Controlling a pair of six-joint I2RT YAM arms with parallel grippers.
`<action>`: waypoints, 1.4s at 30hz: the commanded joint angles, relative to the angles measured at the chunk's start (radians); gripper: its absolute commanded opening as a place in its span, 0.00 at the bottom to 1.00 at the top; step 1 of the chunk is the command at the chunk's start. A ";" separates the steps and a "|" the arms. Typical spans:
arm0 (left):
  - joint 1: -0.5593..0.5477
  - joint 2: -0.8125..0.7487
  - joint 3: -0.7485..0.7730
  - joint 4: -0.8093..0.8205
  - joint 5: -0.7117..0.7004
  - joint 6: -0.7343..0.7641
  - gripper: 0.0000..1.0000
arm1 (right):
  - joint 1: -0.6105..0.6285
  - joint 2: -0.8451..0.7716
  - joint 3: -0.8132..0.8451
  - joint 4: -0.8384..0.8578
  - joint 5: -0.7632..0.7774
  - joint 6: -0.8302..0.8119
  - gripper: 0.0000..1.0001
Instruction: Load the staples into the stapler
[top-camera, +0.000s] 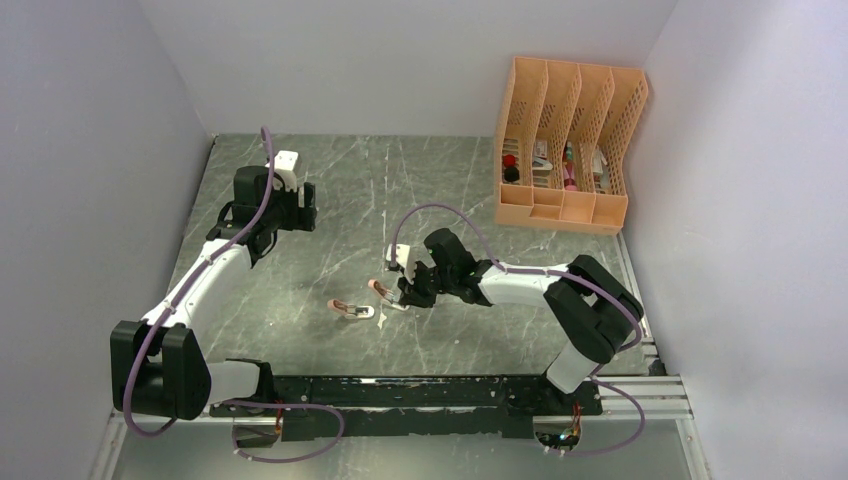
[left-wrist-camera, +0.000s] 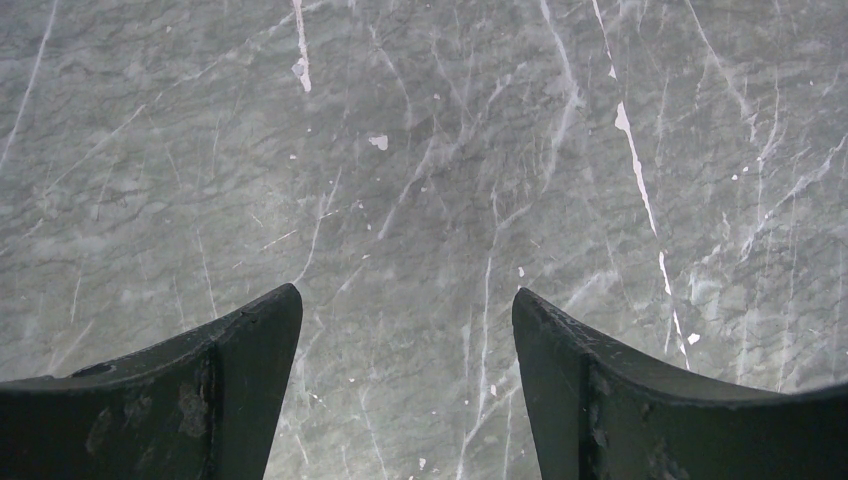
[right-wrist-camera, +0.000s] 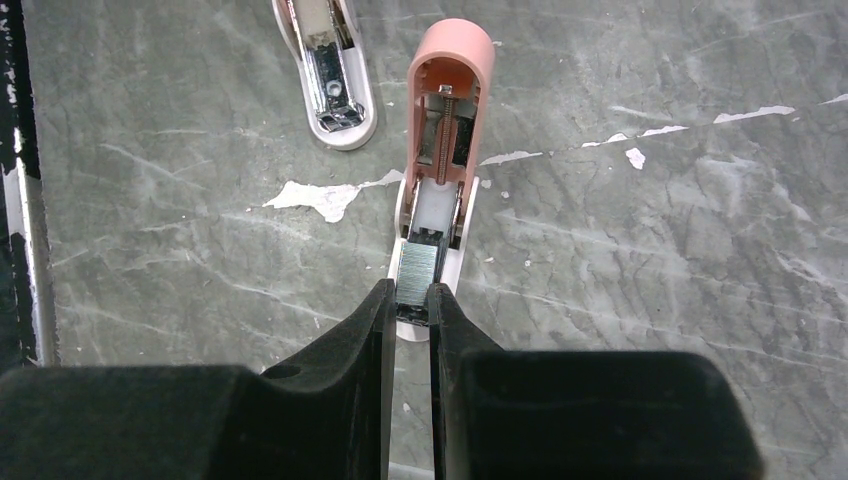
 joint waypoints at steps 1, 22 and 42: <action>-0.004 0.006 0.015 -0.011 0.016 0.014 0.81 | -0.004 -0.018 -0.010 0.004 0.003 -0.003 0.00; -0.004 0.006 0.014 -0.013 0.014 0.014 0.81 | -0.006 0.001 0.002 -0.019 0.019 -0.008 0.00; -0.004 0.006 0.015 -0.013 0.015 0.015 0.81 | -0.006 0.014 0.020 -0.048 0.021 -0.020 0.00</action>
